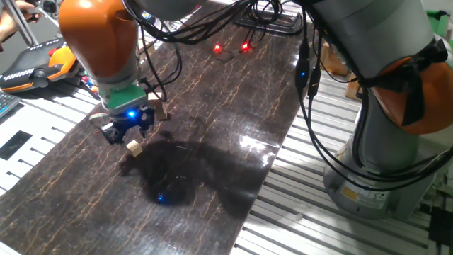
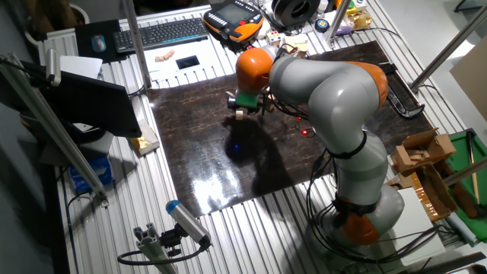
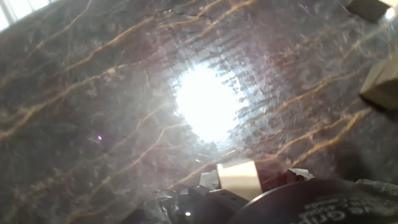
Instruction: Stack the blocks in a vertical line of five
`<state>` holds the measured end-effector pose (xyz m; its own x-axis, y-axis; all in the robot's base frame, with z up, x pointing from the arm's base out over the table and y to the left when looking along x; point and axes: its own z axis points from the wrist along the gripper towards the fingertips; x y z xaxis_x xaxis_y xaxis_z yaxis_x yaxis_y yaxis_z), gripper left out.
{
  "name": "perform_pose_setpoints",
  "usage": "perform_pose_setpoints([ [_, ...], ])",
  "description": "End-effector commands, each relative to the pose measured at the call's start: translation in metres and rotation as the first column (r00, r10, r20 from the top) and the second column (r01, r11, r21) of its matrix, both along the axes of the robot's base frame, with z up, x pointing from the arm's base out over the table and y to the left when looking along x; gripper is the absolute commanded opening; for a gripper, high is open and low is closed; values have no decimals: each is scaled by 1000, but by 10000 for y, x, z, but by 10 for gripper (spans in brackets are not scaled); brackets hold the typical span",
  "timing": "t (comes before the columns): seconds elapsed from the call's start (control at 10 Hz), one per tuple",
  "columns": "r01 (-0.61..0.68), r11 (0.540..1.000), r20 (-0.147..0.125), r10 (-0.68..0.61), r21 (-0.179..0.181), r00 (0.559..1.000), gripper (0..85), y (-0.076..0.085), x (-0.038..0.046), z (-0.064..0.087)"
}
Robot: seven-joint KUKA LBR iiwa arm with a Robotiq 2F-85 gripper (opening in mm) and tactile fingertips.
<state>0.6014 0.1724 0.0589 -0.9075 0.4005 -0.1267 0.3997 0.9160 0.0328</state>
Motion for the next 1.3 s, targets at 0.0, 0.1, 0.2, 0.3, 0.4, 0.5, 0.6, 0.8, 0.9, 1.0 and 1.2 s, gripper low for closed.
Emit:
perform_pose_setpoints([
  [0.0, -177, 984, -3, 177, -3, 984, 560, 16, -10, -14],
  [0.1, -202, 979, -6, 202, -6, 979, 557, 30, -11, -28],
  [0.2, -214, 977, -7, 214, -1, 977, 557, 43, -18, -59],
  [0.3, -222, 975, -5, 222, 6, 975, 560, 55, -22, -100],
  [0.4, -226, 974, -8, 226, 7, 974, 560, 66, -20, -129],
  [0.5, -228, 974, -12, 228, 8, 974, 557, 68, -16, -137],
  [0.6, -231, 973, -17, 231, 9, 973, 553, 71, -13, -140],
  [0.8, -226, 974, -18, 226, 5, 974, 533, 88, -1, -180],
  [0.9, -213, 977, -21, 213, 5, 977, 527, 89, 3, -195],
  [1.0, -196, 981, -27, 196, 7, 980, 523, 88, 7, -197],
  [1.2, -201, 980, -29, 201, 7, 979, 513, 90, 11, -209],
])
